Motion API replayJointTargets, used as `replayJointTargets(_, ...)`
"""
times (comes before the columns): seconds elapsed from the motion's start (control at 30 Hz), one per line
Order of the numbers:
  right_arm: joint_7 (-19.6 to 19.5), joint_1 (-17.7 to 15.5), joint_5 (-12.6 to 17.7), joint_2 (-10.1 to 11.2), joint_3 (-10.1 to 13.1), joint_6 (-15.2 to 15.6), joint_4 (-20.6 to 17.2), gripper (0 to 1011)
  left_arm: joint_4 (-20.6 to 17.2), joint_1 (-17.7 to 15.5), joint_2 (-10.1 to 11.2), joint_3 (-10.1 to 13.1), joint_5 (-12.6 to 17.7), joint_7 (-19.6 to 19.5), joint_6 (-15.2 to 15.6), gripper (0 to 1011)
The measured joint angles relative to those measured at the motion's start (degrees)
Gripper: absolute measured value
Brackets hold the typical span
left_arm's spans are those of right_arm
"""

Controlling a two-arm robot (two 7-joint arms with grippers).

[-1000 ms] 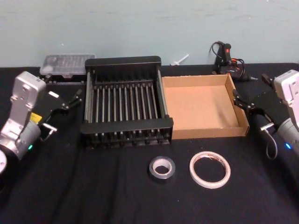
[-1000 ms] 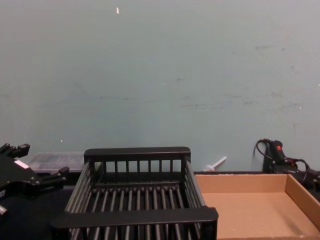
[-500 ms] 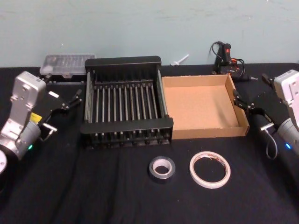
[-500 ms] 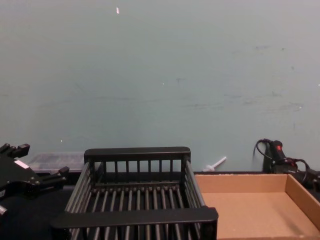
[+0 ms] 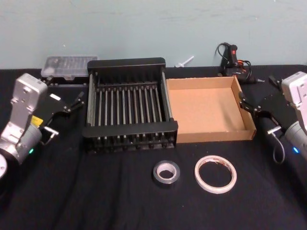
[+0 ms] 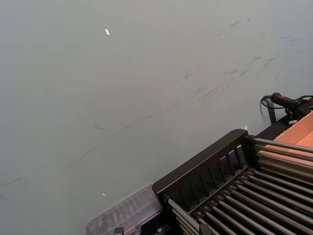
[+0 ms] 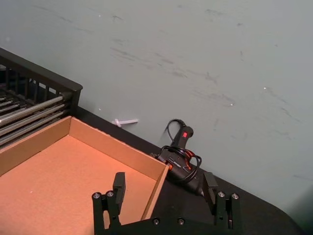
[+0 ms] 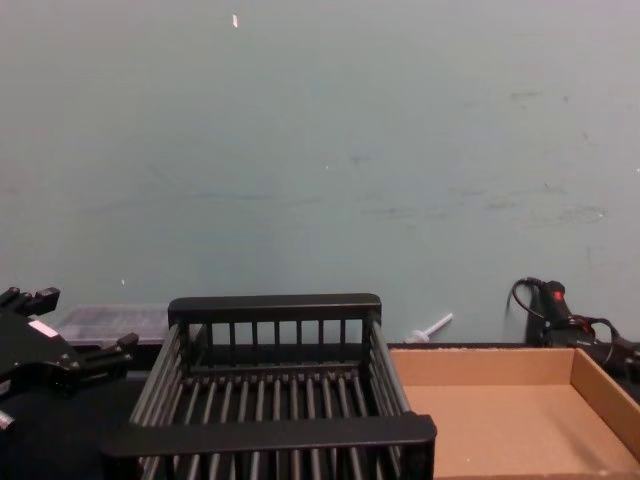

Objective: Pick up the white tape and place it into the black box , Pick up the silver tape and place it into the brown box.

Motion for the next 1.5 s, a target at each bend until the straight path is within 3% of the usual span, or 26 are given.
replayJointTargets(0.47,3.4,-3.5,2.2,0.1,2.3,2.2,-4.8,1002,0.0,0.0,0.0,0.0,0.0,0.0,0.0,1001)
replayJointTargets(1.0,5.7,-13.2,6.3,2.2,5.9,10.7,-17.1,1002,0.0,0.0,0.0,0.0,0.0,0.0,0.0,1001)
replayJointTargets(1.5,7.8,-19.9,8.7,3.5,7.4,20.3,-23.3,1002,0.0,0.0,0.0,0.0,0.0,0.0,0.0,1001)
